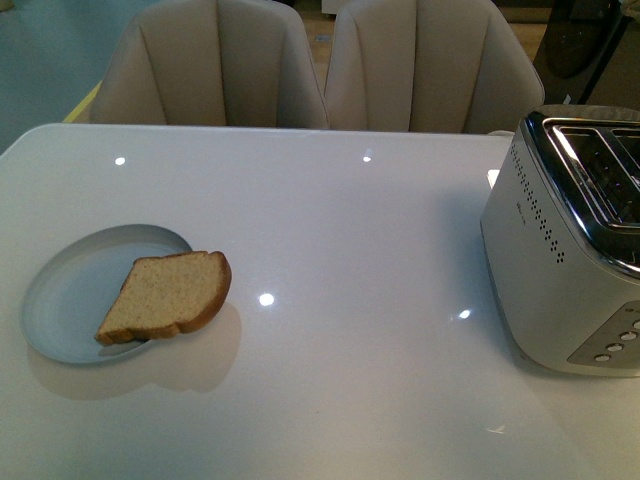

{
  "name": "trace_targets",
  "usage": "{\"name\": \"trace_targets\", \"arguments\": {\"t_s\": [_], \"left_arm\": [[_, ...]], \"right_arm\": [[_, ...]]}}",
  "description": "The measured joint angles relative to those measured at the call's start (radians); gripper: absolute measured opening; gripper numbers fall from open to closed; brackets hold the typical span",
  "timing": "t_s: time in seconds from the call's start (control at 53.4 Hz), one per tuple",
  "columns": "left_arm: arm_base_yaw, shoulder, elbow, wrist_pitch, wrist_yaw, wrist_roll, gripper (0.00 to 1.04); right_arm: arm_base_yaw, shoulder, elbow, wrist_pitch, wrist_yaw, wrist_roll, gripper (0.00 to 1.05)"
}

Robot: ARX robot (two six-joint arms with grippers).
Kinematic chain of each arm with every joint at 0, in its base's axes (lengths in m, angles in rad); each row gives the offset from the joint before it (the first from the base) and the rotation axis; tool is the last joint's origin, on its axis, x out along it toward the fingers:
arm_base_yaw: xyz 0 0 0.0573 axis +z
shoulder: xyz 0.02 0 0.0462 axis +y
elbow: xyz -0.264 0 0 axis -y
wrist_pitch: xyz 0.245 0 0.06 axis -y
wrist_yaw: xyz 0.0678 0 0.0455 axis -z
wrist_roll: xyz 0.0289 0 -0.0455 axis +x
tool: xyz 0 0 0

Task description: Left arm holds plate, right arm toasts bread

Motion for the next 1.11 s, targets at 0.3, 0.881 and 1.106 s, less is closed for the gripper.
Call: {"name": "trace_targets", "arguments": {"t_s": [0.3, 0.881, 1.106], "left_arm": [[0.000, 0.000, 0.000, 0.000, 0.000, 0.000, 0.98], [0.038, 0.373, 0.182, -0.392, 0.186, -0.266, 0.98], [0.085, 0.621, 0.238, -0.161, 0.243, -0.274, 0.98]], "right_arm": [[0.000, 0.000, 0.000, 0.000, 0.000, 0.000, 0.96], [0.000, 0.000, 0.000, 0.000, 0.000, 0.000, 0.96], [0.000, 0.000, 0.000, 0.000, 0.000, 0.000, 0.96]]}}
